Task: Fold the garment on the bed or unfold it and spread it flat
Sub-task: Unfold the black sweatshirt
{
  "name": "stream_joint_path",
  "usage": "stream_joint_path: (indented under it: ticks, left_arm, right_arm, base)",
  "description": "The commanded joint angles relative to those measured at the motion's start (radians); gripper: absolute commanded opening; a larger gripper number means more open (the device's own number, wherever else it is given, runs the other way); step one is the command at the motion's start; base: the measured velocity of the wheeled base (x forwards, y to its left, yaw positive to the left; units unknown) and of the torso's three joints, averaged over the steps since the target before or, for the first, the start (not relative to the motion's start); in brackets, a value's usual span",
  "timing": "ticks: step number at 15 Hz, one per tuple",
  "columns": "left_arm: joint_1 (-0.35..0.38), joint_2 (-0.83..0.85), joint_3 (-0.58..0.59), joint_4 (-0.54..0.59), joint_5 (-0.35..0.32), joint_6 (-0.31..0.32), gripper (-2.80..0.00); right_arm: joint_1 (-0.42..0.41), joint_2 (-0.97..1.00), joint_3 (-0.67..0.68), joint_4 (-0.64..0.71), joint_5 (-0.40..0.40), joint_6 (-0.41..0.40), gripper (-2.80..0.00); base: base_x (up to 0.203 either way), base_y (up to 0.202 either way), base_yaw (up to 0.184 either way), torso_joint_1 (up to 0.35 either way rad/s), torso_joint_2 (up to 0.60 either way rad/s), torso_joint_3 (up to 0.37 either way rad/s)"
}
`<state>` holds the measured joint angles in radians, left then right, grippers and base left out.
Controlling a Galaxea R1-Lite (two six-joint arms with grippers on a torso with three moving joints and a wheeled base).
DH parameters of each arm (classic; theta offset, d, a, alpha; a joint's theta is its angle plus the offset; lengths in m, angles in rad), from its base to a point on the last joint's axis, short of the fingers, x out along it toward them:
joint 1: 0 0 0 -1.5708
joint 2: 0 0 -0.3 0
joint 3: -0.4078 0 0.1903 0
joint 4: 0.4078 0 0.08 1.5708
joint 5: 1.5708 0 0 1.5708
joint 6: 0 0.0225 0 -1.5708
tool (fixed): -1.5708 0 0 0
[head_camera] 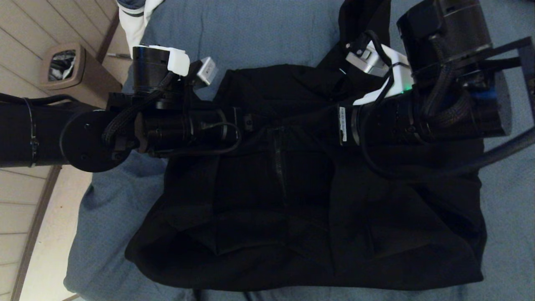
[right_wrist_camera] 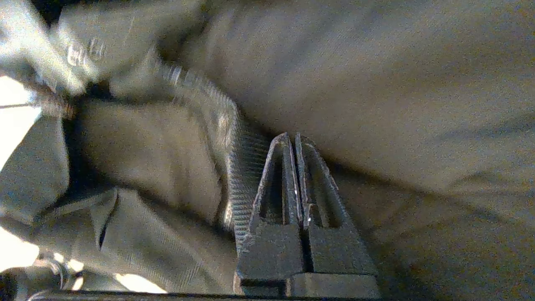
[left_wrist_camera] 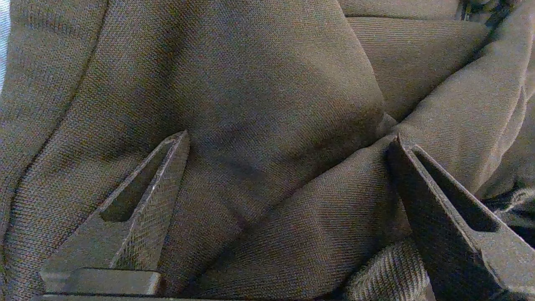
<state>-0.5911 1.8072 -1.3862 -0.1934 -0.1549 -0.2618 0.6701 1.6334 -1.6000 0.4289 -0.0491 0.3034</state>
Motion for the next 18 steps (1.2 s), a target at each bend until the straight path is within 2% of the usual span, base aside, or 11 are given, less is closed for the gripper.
stream_joint_path:
  ticks: [1,5,10,15,18]
  left_arm:
    - [0.0,0.011,-0.009,0.003,0.0,-0.002,0.0]
    - [0.0,0.026,-0.06,0.015,0.001,-0.002,0.0]
    - [0.0,0.026,-0.109,0.061,-0.006,-0.004,0.0]
    - [0.001,0.024,-0.109,0.061,-0.006,-0.004,0.0]
    - [0.0,0.024,-0.106,0.058,-0.006,-0.004,0.0]
  right_arm:
    - [0.035,-0.031,0.048,0.003,-0.001,-0.001,-2.8]
    - [0.067,-0.091,0.205,0.003,-0.001,-0.019,-2.8]
    - [0.044,-0.126,0.368,-0.006,0.0,-0.022,-2.8]
    - [0.032,-0.145,0.422,-0.01,-0.003,-0.023,-2.8]
    - [0.008,-0.147,0.41,-0.042,-0.012,-0.021,-2.8]
  base:
    - [0.0,0.0,0.0,0.0,0.0,0.0]
    - [0.0,0.0,0.0,0.0,0.0,0.0]
    - [0.0,0.0,0.0,0.0,0.0,0.0]
    - [0.0,0.0,0.0,0.0,0.0,0.0]
    - [0.0,0.0,0.0,0.0,0.0,0.0]
